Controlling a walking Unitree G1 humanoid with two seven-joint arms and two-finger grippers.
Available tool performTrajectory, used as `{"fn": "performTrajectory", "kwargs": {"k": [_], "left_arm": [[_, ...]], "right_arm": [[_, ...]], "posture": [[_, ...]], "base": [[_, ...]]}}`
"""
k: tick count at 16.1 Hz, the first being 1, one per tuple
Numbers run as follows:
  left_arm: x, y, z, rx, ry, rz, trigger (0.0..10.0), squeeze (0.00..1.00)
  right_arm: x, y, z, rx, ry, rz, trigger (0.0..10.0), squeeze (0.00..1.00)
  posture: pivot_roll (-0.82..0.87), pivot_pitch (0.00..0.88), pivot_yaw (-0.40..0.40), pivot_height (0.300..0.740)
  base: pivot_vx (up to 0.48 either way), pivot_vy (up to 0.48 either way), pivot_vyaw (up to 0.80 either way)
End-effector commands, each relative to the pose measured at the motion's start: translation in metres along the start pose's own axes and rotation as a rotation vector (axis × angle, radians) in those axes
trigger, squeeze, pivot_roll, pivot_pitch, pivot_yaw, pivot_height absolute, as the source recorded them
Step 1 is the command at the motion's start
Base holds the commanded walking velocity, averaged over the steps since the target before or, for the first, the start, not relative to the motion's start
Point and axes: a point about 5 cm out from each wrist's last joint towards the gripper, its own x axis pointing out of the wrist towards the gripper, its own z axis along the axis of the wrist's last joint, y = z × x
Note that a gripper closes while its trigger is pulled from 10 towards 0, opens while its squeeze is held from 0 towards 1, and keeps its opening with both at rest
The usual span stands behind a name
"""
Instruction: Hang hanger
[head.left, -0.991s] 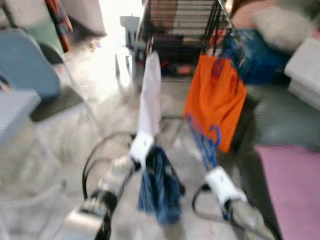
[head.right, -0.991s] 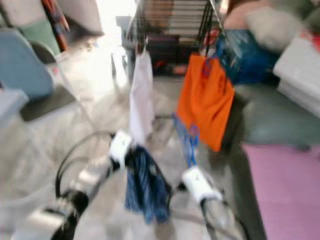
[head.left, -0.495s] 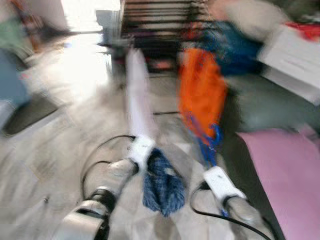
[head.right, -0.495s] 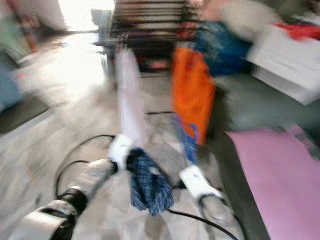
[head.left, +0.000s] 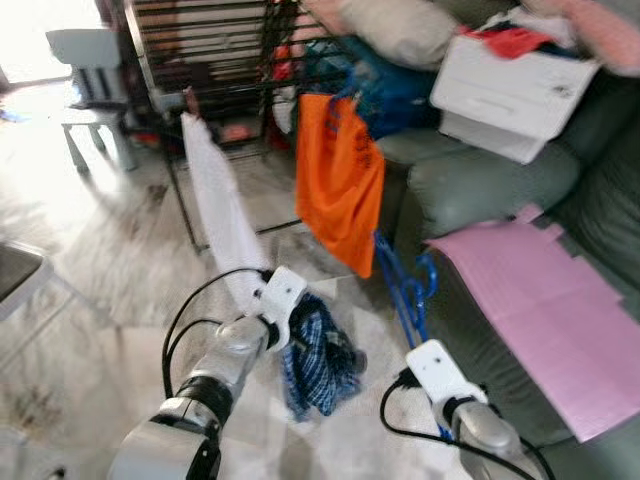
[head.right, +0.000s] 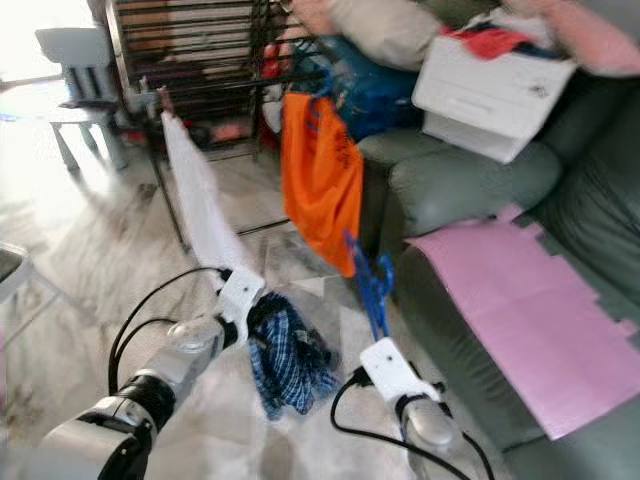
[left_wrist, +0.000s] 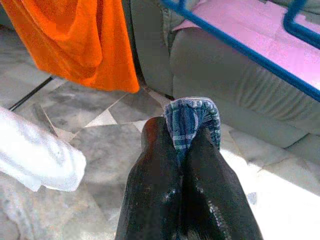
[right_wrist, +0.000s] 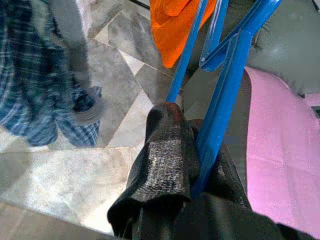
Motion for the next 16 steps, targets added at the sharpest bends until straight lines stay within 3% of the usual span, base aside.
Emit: {"fn": "performTrajectory", "kwargs": {"k": [1,6,11,13,16], "left_arm": [[0.002,-0.004,0.002,0.012,-0.007,-0.013,10.0,0.0],[0.003,-0.001,0.01,0.041,-0.04,-0.015,10.0,0.0],[0.006,0.019,0.058,0.212,-0.148,0.035,10.0,0.0],[0.006,0.024,0.077,0.289,-0.19,0.049,10.0,0.0],[0.003,0.036,0.117,0.478,-0.272,0.12,10.0,0.0]], "right_arm": [[0.0,-0.005,0.002,-0.002,-0.008,-0.015,10.0,0.0],[0.0,-0.005,0.003,-0.003,-0.014,-0.011,10.0,0.0],[-0.007,-0.027,0.011,-0.052,-0.024,0.003,10.0,0.0],[-0.012,-0.031,0.016,-0.1,-0.023,0.056,10.0,0.0],[-0.03,-0.025,0.022,-0.239,-0.005,0.236,10.0,0.0]], "posture": [[-0.03,0.0,0.013,0.74],[-0.03,0.0,0.015,0.74],[-0.03,0.0,0.022,0.74],[-0.03,0.0,0.024,0.74],[-0.04,0.0,0.046,0.74]], "base": [[-0.251,0.33,0.0],[0.0,0.0,0.0],[0.0,0.0,0.0],[0.0,0.0,0.0],[0.0,0.0,0.0]]}}
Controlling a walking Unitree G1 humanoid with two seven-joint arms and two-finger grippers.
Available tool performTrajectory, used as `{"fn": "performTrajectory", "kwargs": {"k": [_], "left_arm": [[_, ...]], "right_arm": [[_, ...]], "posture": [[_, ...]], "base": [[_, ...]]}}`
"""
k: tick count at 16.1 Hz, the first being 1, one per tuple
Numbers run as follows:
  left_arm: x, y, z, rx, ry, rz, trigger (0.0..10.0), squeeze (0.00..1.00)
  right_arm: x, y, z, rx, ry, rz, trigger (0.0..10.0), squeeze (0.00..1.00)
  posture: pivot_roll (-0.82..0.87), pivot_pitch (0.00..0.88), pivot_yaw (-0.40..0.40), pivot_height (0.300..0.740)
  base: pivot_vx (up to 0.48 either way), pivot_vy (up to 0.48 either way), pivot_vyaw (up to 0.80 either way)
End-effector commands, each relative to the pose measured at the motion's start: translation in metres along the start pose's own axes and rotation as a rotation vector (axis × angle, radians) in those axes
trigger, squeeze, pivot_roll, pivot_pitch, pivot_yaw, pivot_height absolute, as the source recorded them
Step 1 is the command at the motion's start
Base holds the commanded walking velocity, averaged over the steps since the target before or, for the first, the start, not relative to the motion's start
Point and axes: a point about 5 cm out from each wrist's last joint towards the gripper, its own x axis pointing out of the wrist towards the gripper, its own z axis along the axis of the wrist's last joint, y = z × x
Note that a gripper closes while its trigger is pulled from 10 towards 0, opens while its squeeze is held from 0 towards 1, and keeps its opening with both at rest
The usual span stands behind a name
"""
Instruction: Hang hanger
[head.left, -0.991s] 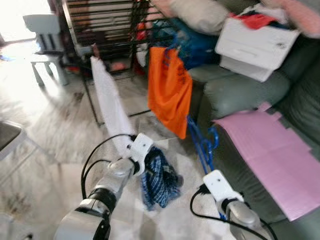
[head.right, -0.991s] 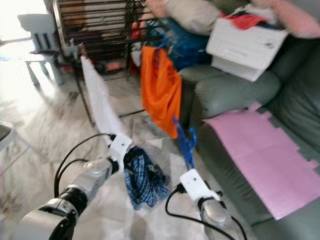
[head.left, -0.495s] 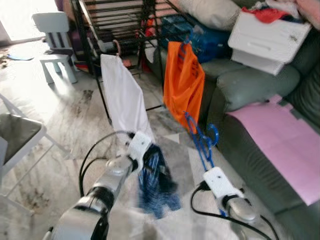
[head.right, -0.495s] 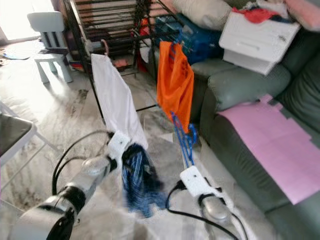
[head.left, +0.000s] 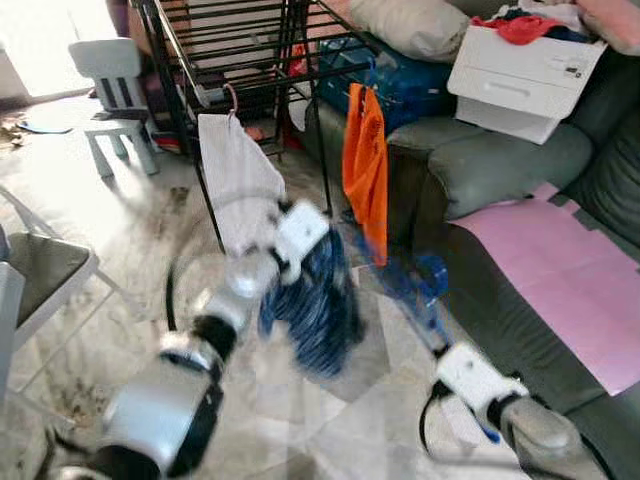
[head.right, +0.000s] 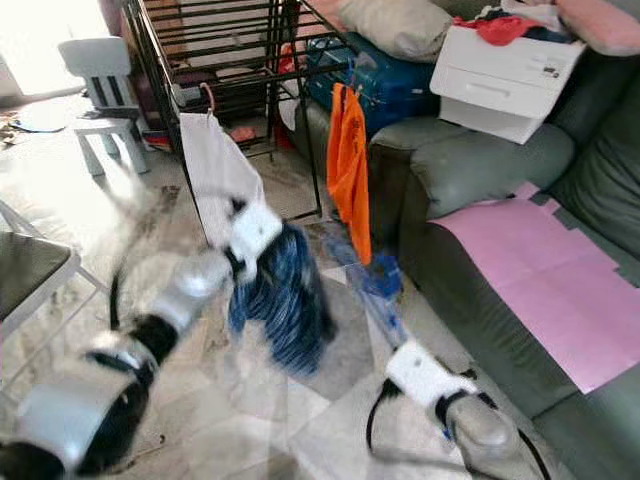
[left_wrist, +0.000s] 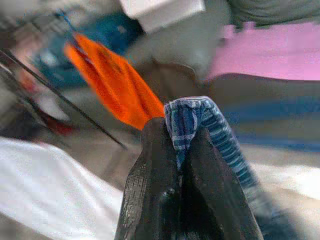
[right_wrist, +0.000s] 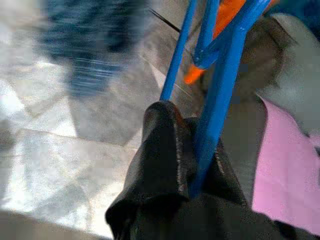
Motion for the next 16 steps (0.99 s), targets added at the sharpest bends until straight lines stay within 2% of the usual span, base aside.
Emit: {"fn": "performTrajectory", "kwargs": {"k": [1,4,5,8,10,12,13,16], "left_arm": [[0.002,0.006,0.007,0.045,-0.013,0.018,10.0,0.0],[0.002,0.016,0.011,0.042,-0.009,0.049,10.0,0.0],[0.002,0.019,0.011,0.057,-0.001,0.068,10.0,0.0],[0.001,0.019,0.01,0.125,0.007,0.082,10.0,0.0],[0.0,0.02,0.005,0.16,0.041,0.087,10.0,0.0],[-0.002,0.021,-0.001,0.175,0.079,0.083,10.0,0.0],[-0.004,0.022,-0.003,0.17,0.09,0.084,10.0,0.0],[-0.005,0.022,-0.006,0.185,0.106,0.089,10.0,0.0]], "right_arm": [[-0.002,0.005,0.009,-0.035,-0.023,0.049,10.0,0.0],[-0.013,0.017,0.012,-0.117,0.0,0.166,10.0,0.0],[-0.019,0.023,0.012,-0.143,0.022,0.223,10.0,0.0],[-0.02,0.031,0.006,-0.154,0.063,0.264,10.0,0.0],[-0.02,0.029,0.008,-0.159,0.054,0.236,10.0,0.0],[-0.017,0.01,0.011,-0.178,0.047,0.104,10.0,0.0],[-0.017,0.0,0.018,-0.15,0.019,0.052,10.0,0.0],[-0.021,0.007,0.025,-0.164,-0.005,0.128,10.0,0.0]], "posture": [[-0.04,0.0,0.05,0.74],[-0.04,0.0,0.06,0.74],[-0.04,0.0,0.064,0.74],[-0.04,0.0,0.064,0.74],[-0.04,0.0,0.066,0.74],[-0.04,0.0,0.066,0.74],[-0.04,0.0,0.068,0.74],[-0.04,0.0,0.068,0.74]], "base": [[0.0,0.0,0.0],[0.0,0.0,0.0],[0.0,0.0,0.0],[0.0,0.0,0.0],[0.0,0.0,0.0],[0.0,0.0,0.0],[0.0,0.0,0.0],[0.0,0.0,0.0]]}}
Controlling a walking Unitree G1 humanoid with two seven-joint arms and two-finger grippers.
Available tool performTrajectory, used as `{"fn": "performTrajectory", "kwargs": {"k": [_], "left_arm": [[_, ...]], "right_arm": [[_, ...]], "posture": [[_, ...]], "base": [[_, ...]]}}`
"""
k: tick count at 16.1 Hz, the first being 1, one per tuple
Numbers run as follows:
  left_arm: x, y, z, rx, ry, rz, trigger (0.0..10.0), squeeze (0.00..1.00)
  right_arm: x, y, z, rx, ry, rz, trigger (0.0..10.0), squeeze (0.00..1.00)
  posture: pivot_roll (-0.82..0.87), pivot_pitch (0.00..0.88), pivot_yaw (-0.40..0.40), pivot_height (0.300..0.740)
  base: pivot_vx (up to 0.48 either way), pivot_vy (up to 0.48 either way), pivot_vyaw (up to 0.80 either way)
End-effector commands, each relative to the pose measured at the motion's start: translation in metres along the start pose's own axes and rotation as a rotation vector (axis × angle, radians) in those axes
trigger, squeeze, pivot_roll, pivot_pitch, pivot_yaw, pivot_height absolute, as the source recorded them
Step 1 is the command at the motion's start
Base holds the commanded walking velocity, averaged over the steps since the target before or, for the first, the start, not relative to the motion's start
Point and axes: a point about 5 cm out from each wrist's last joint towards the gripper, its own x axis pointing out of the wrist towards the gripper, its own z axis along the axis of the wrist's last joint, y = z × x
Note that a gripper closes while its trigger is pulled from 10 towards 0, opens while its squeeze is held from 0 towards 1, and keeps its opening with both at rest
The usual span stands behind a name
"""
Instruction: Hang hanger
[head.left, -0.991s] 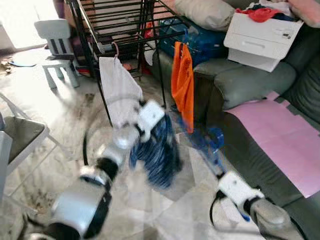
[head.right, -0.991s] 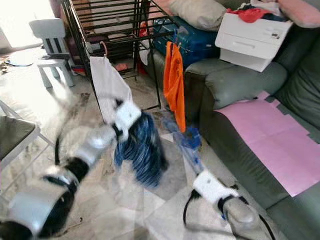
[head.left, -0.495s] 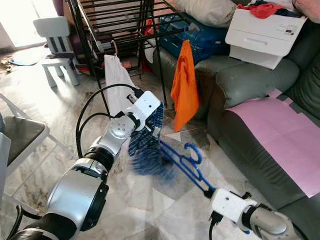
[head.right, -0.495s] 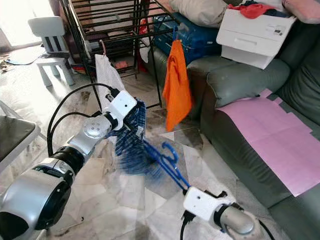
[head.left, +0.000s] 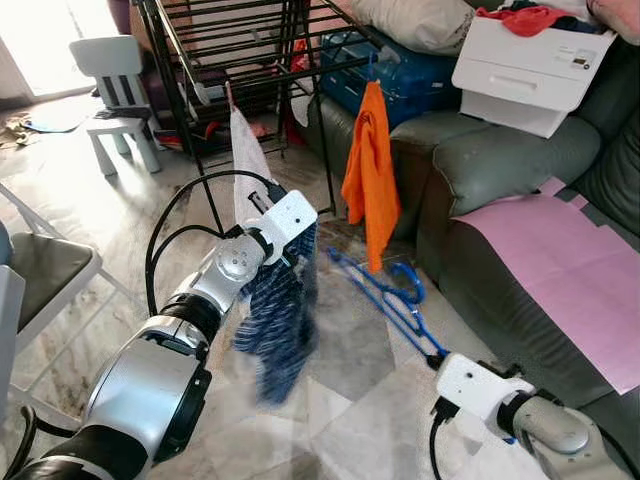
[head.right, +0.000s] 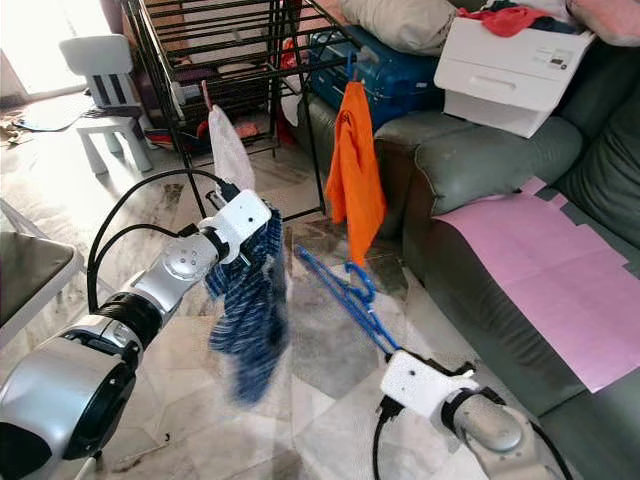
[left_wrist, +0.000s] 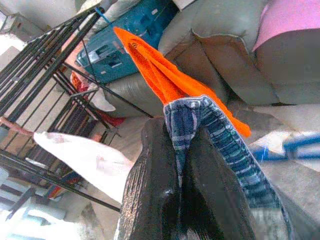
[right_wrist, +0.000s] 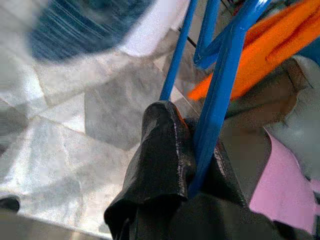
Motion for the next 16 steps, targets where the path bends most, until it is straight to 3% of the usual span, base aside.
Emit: {"fn": "performTrajectory", "kwargs": {"k": [1,5,8,11,13,14,16], "left_arm": [[0.0,0.006,0.001,0.021,0.01,0.012,10.0,0.0],[0.0,0.006,-0.001,0.015,0.019,0.012,10.0,0.0],[0.0,0.003,0.005,-0.034,-0.035,-0.027,10.0,0.0],[-0.001,0.006,0.001,-0.023,-0.016,-0.004,10.0,0.0],[-0.002,0.01,-0.003,-0.008,0.016,0.023,10.0,0.0],[-0.003,0.011,-0.005,-0.009,0.026,0.028,10.0,0.0],[-0.004,0.012,-0.008,-0.001,0.045,0.035,10.0,0.0]], "right_arm": [[-0.002,0.007,0.006,-0.008,-0.017,0.051,10.0,0.0],[-0.007,0.016,0.006,-0.025,-0.001,0.123,10.0,0.0],[-0.008,0.013,-0.003,-0.017,0.029,0.108,10.0,0.0],[-0.009,0.013,-0.004,-0.022,0.043,0.109,10.0,0.0],[-0.009,0.002,-0.009,-0.061,0.061,0.024,10.0,0.0],[-0.009,-0.012,-0.011,-0.056,0.069,-0.072,10.0,0.0],[-0.015,-0.012,-0.005,-0.019,0.027,-0.042,10.0,0.0]], "posture": [[-0.05,0.0,0.068,0.74],[-0.05,0.0,0.069,0.74],[-0.05,0.0,0.066,0.74],[-0.05,0.0,0.065,0.74],[-0.05,0.0,0.065,0.74],[-0.05,0.0,0.066,0.74],[-0.05,0.0,0.067,0.74]], "base": [[0.0,0.0,0.0],[0.0,0.0,0.0],[0.0,0.0,0.0],[0.0,0.0,0.0],[0.0,0.0,0.0],[0.0,0.0,0.0],[0.0,0.0,0.0]]}}
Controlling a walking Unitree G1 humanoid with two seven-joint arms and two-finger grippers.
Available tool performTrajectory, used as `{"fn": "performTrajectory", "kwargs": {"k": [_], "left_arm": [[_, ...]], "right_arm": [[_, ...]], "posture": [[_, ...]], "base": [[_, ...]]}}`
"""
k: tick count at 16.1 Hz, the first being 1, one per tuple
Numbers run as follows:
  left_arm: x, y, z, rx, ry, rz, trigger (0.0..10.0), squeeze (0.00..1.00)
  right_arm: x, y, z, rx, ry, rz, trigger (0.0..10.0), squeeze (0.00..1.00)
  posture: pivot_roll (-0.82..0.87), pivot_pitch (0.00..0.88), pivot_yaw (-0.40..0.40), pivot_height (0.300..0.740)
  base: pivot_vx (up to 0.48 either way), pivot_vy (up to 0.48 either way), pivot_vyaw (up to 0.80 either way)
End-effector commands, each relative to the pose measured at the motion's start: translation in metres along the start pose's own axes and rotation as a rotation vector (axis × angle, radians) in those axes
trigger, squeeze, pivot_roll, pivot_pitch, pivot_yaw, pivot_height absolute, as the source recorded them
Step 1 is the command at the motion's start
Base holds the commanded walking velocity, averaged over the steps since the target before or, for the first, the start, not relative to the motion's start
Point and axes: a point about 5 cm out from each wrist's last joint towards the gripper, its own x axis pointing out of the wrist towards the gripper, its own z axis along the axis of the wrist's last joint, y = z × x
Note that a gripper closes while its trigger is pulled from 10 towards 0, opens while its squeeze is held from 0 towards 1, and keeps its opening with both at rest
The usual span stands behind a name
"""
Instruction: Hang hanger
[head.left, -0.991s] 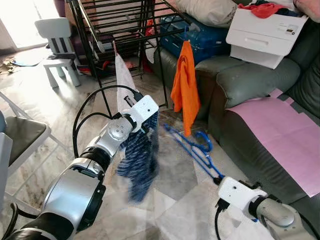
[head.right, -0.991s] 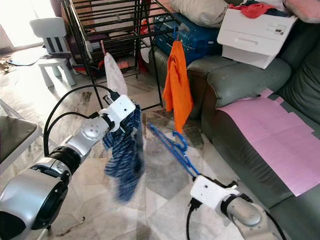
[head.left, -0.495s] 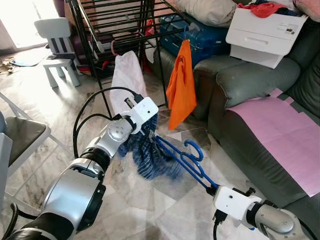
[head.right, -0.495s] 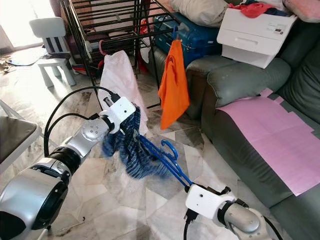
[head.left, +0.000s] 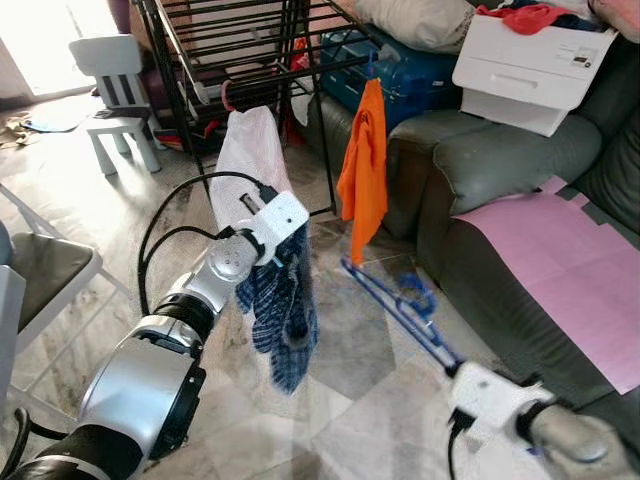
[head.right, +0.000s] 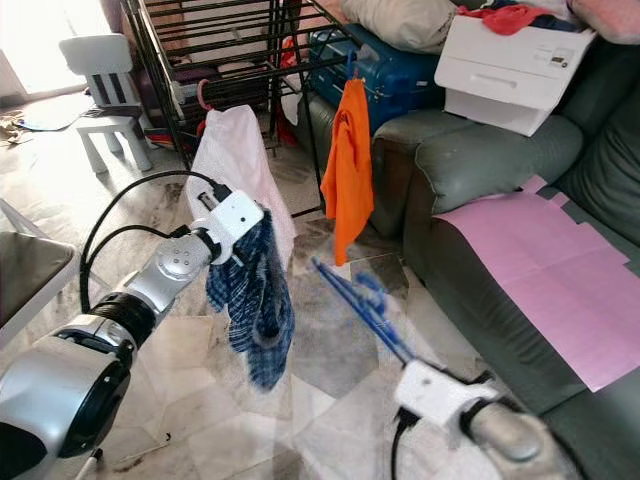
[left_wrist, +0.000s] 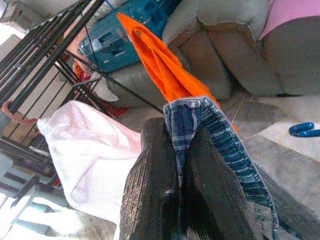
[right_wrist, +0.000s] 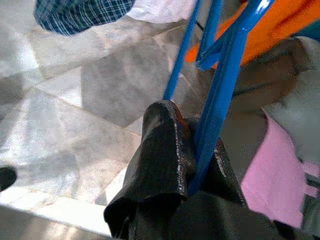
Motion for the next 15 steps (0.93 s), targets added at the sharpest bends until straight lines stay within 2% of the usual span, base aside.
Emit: {"fn": "performTrajectory", "kwargs": {"k": [1,5,7,9,13,15], "left_arm": [[0.0,0.005,0.0,0.018,0.011,0.024,10.0,0.0],[0.0,0.006,0.0,0.003,0.009,0.025,10.0,0.0],[0.0,0.004,0.0,-0.006,0.0,0.013,10.0,0.0],[0.0,0.003,0.001,-0.015,-0.009,-0.002,10.0,0.0],[-0.002,0.004,-0.002,-0.003,-0.007,-0.007,10.0,0.0],[-0.002,0.0,0.006,0.021,-0.078,-0.068,10.0,0.0]], "right_arm": [[-0.005,0.004,0.01,0.004,-0.042,0.045,10.0,0.0],[-0.015,0.016,0.01,0.004,-0.04,0.163,10.0,0.0],[-0.016,0.016,0.009,0.005,-0.037,0.165,10.0,0.0],[-0.017,0.013,0.007,-0.012,-0.014,0.153,10.0,0.0],[-0.023,-0.003,0.008,-0.033,-0.02,0.08,10.0,0.0],[-0.023,-0.007,0.005,-0.049,-0.003,0.059,10.0,0.0]], "posture": [[-0.05,0.0,0.068,0.74],[-0.06,0.0,0.067,0.74],[-0.06,0.0,0.067,0.74],[-0.05,0.0,0.067,0.74],[-0.06,0.0,0.068,0.74],[-0.06,0.0,0.064,0.74]], "base": [[0.0,0.0,0.0],[0.0,0.0,0.0],[0.0,0.0,0.0],[0.0,0.0,0.0],[0.0,0.0,0.0],[0.0,0.0,0.0]]}}
